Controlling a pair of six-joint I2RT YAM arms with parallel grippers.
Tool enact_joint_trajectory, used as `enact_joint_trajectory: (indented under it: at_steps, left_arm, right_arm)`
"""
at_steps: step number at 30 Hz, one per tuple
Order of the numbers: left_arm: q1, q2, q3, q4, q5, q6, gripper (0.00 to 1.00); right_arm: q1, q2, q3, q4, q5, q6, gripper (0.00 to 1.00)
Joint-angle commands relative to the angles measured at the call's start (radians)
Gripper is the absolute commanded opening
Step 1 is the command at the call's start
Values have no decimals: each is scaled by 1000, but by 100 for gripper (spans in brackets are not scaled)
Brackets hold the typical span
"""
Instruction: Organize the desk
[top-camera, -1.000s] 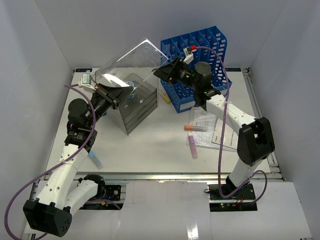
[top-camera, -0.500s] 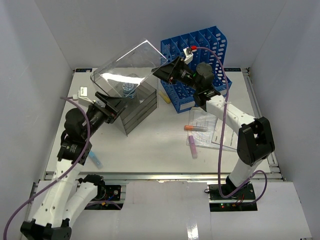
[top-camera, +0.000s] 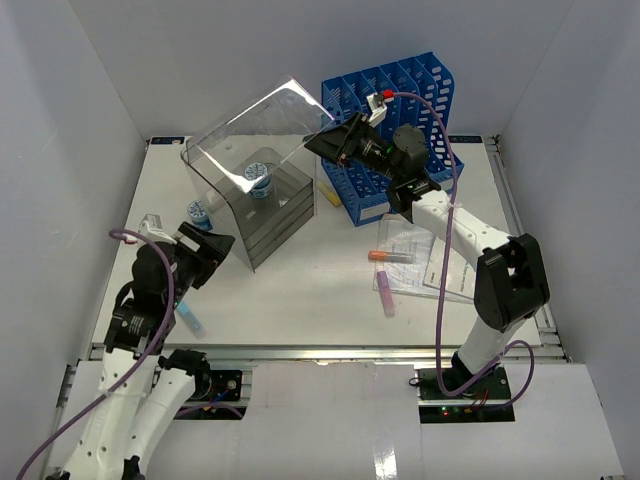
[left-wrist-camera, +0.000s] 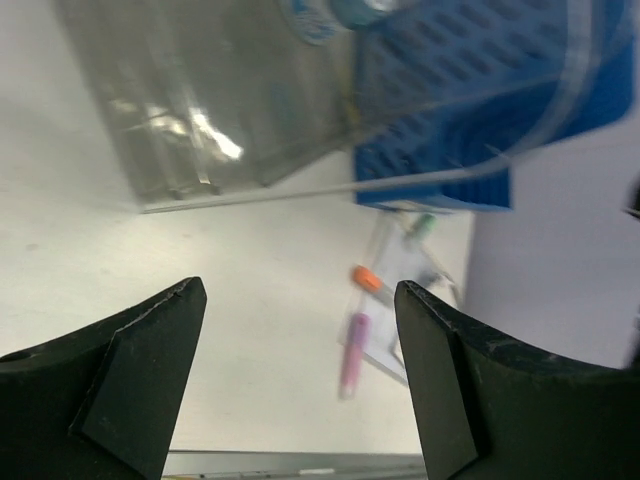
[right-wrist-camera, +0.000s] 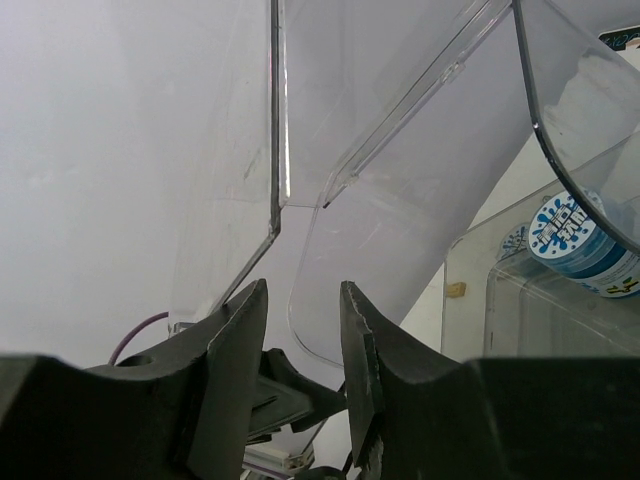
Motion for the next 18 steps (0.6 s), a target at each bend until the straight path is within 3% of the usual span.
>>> enact_joint_trajectory:
  at_steps: [1,4,11,16,18]
  left_arm:
    - [9,158,15,-77,-252,-12,87]
    - [58,297,52,-43,-292,-9,89]
    - [330,436,92,84,-133,64,92]
    - [522,590,110,199,42,166,95]
    - [577,672,129,237,184,221,97]
  right_arm:
    - [2,-22,-1,75,-9,-19,42]
    - [2,-33,-16,73,-11,-24,42]
    - [0,-48,-36,72,-14,-33,42]
    - [2,-39,-32,72,-16,-30,42]
    - [1,-34,-29,72,-16,-31,42]
